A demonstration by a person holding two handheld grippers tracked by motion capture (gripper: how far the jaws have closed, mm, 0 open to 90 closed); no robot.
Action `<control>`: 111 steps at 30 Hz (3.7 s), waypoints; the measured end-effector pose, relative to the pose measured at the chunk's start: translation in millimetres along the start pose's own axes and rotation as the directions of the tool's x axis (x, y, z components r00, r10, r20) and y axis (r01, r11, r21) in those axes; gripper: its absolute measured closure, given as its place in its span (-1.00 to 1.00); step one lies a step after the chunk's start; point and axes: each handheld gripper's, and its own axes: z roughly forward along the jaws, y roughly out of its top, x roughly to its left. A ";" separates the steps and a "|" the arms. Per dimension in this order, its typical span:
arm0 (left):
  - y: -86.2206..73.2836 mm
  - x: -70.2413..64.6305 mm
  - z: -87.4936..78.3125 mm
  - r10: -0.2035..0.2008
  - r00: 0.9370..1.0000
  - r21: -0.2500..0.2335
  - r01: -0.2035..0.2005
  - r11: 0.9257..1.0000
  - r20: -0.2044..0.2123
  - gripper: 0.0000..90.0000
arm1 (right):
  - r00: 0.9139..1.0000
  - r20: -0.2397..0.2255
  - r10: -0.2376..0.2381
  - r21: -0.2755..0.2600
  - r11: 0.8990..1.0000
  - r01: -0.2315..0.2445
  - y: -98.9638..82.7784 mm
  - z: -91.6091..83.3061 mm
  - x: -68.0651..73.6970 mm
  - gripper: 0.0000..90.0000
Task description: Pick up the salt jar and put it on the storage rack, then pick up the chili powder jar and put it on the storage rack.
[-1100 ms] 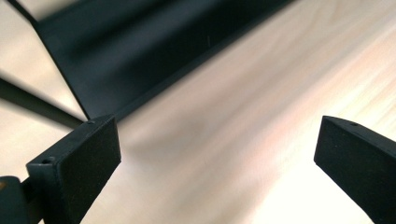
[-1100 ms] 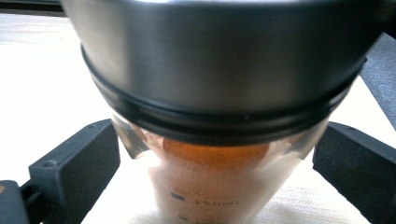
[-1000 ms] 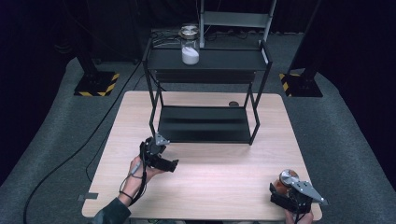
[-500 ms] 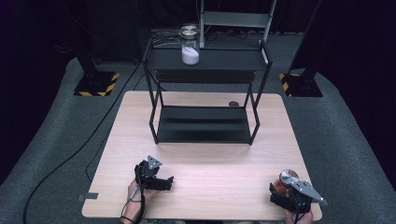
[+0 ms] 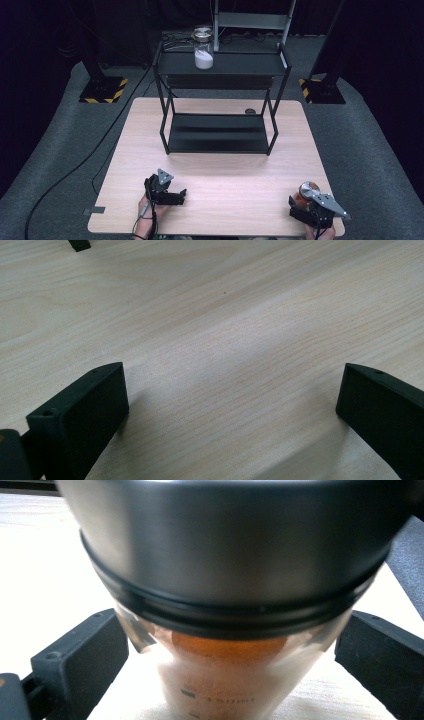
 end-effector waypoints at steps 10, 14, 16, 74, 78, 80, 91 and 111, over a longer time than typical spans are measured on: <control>0.0 0.0 0.0 0.000 1.000 0.000 0.000 1.000 0.000 -1.00 | 1.000 -0.002 0.000 0.003 1.000 0.000 0.6 0.2 -0.3 -1.00; -0.1 0.0 0.1 -0.001 1.000 -0.001 0.001 1.000 0.000 -1.00 | 1.000 0.002 0.001 0.003 1.000 -0.001 0.5 0.1 0.3 -1.00; -0.1 0.0 0.0 0.000 1.000 0.000 0.000 1.000 0.000 -1.00 | 1.000 0.001 0.000 0.007 1.000 0.000 1.3 0.6 0.3 -1.00; 0.5 0.5 0.4 0.004 1.000 0.000 -0.004 1.000 0.001 -1.00 | 0.985 -0.157 -0.072 0.110 0.990 0.090 45.5 0.2 -28.0 -0.31; 0.5 0.6 0.4 0.004 1.000 0.000 -0.004 1.000 0.001 -1.00 | 0.980 -0.179 -0.083 0.148 0.983 0.111 59.0 2.3 -28.9 -0.31; 0.6 0.5 0.4 0.004 1.000 0.000 -0.004 1.000 0.001 -1.00 | 0.977 -0.189 -0.096 0.163 0.978 0.128 66.0 3.2 -28.7 -0.31; 0.5 0.5 0.4 0.003 1.000 0.000 -0.003 1.000 0.001 -1.00 | 0.960 -0.240 -0.147 0.212 0.957 0.199 105.2 7.5 -27.2 -0.31; 0.5 0.5 0.4 0.004 1.000 0.000 -0.004 1.000 0.001 -1.00 | 0.918 -0.340 -0.205 0.255 0.919 0.300 169.3 22.9 -22.5 -0.31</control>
